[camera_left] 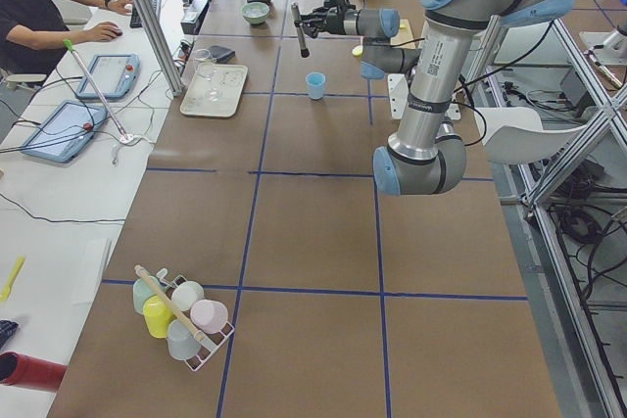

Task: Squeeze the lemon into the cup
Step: 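Carry the muddler with the left gripper over the blue cup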

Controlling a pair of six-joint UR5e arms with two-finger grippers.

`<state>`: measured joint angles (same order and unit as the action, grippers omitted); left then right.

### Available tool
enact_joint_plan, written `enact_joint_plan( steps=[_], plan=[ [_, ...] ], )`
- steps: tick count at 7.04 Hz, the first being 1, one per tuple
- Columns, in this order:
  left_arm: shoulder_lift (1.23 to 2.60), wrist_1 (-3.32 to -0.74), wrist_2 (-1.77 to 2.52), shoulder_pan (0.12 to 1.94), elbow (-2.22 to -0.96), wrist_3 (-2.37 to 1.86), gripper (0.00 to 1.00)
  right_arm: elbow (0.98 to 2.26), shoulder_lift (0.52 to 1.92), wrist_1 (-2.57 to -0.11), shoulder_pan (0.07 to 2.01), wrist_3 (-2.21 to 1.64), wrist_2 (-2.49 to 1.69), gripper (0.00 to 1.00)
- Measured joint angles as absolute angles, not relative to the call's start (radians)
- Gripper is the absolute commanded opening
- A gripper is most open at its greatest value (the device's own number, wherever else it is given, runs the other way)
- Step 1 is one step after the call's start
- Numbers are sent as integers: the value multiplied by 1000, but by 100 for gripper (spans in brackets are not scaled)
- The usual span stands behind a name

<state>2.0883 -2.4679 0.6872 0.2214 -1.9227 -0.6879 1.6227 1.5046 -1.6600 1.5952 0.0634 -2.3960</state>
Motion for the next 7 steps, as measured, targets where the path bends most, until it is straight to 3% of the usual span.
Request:
enact_joint_plan(
  steps=[7],
  plan=[
    [2130,-2648,603,137,-1685,-647,0,1634,1504,-1660,1598,62,-2410,100]
  ],
)
